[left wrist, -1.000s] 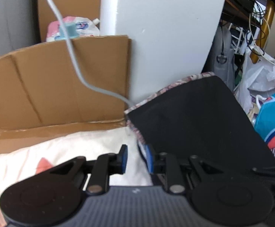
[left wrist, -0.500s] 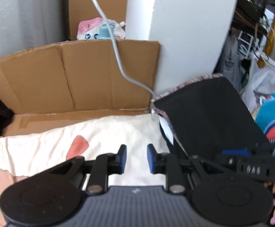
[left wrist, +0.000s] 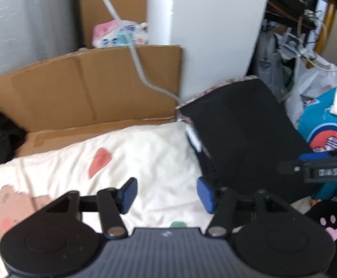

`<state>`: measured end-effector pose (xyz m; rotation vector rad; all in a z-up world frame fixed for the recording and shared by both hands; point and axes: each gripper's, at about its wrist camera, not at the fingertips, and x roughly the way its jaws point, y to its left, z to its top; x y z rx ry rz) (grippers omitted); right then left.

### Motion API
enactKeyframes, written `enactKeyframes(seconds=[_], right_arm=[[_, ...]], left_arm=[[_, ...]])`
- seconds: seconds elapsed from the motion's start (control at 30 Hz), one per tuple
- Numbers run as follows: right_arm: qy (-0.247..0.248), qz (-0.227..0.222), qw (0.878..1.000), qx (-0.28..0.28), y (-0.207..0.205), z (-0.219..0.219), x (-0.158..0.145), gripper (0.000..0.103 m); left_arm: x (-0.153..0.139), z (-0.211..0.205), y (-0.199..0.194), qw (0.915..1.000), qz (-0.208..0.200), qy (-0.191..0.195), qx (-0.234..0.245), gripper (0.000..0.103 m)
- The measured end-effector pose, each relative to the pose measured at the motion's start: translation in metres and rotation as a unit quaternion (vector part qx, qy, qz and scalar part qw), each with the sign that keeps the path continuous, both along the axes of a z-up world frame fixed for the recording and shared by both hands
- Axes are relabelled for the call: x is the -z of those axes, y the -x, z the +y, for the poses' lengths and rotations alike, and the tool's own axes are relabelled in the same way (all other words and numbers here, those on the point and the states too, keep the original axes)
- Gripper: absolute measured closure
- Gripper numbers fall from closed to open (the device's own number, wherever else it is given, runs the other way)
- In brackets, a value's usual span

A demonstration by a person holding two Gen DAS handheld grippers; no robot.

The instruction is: Fold clothes

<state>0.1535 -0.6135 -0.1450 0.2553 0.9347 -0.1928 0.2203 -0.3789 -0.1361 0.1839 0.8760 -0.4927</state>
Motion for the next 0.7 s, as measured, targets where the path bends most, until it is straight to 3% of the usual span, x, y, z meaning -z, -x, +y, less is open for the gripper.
enactKeyframes(seconds=[0.03,0.1,0.2,0.3,0.43,0.53,0.7], right_arm=[[0.002,0.0,1.0,-0.001,0.003,0.001,-0.003,0.012],[0.008,-0.003,1.0,0.002,0.008,0.002,-0.009,0.005],[0.01,-0.01,1.0,0.015,0.017,0.003,-0.021,0.0],[0.016,-0.005,1.0,0.013,0.024,0.009,-0.03,0.0],[0.017,0.006,1.0,-0.004,0.031,0.023,-0.036,0.0],[0.02,0.015,1.0,-0.017,0.036,0.035,-0.039,0.0],[0.031,0.01,0.999,-0.033,0.044,0.049,-0.048,0.0]], left_arm=[[-0.002,0.003,0.005,0.9999,0.006,-0.007,-0.005,0.031],[-0.004,0.008,0.009,0.9998,0.014,-0.011,-0.005,0.03],[-0.01,0.017,0.021,0.9997,0.011,-0.019,-0.01,0.016],[-0.017,0.028,0.034,0.9995,0.0,-0.024,-0.02,0.003],[-0.027,0.045,0.05,0.9994,0.019,-0.023,-0.02,0.003],[-0.035,0.06,0.062,0.9986,0.009,-0.038,-0.035,0.002],[-0.046,0.084,0.064,0.9975,0.007,-0.029,-0.065,0.001]])
